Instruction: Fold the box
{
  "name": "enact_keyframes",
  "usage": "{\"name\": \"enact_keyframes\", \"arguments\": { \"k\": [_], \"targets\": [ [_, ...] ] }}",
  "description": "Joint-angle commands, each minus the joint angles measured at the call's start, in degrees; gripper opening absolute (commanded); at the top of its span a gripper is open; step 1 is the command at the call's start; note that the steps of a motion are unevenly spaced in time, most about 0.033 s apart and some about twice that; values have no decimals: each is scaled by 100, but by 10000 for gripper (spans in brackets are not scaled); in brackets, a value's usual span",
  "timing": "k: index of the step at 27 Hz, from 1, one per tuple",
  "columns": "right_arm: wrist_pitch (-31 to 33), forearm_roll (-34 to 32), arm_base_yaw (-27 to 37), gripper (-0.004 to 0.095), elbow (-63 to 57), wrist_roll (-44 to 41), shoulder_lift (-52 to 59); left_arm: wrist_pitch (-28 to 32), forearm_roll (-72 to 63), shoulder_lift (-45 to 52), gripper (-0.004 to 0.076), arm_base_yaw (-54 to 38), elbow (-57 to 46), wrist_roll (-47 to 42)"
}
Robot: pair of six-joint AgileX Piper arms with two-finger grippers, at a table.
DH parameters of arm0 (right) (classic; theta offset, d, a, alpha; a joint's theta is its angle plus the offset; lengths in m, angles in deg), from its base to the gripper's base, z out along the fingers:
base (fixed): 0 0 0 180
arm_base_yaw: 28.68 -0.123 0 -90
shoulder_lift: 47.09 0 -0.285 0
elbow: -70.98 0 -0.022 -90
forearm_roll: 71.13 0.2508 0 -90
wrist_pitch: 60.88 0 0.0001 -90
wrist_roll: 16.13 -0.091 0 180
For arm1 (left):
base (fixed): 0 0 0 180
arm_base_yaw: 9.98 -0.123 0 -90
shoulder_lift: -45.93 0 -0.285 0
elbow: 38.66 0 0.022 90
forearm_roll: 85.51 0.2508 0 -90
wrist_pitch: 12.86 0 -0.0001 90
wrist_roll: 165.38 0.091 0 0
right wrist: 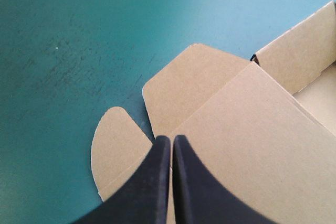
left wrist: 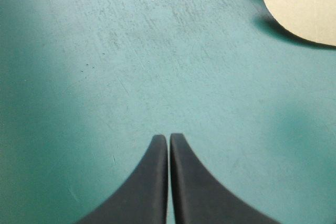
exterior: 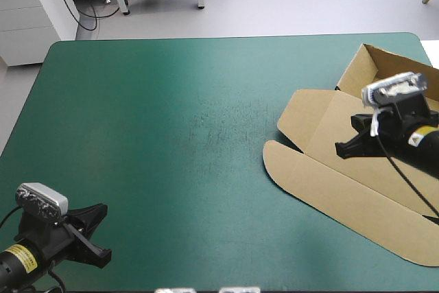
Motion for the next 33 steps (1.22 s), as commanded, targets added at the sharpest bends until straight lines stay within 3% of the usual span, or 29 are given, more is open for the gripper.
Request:
{"name": "enact_keyframes", "arguments": {
  "k": [1,8,16,33],
  "targets": [
    [-1057,98,-19,-2,-578,57,865,510,-69,348,-8,4,-127,4],
    [-1769,106,-19,-2,-2249,287,2440,1075,-58,1504,-8,4,-872,49],
    [-2443,217,-8,-2,-3432,277,3511,1191,53,2038,-8,4,-1258,275],
    [-2513,166,-8,-2,-4364,-333,5386,1357,105,2227,-8,4,-1321,275]
  ]
}}
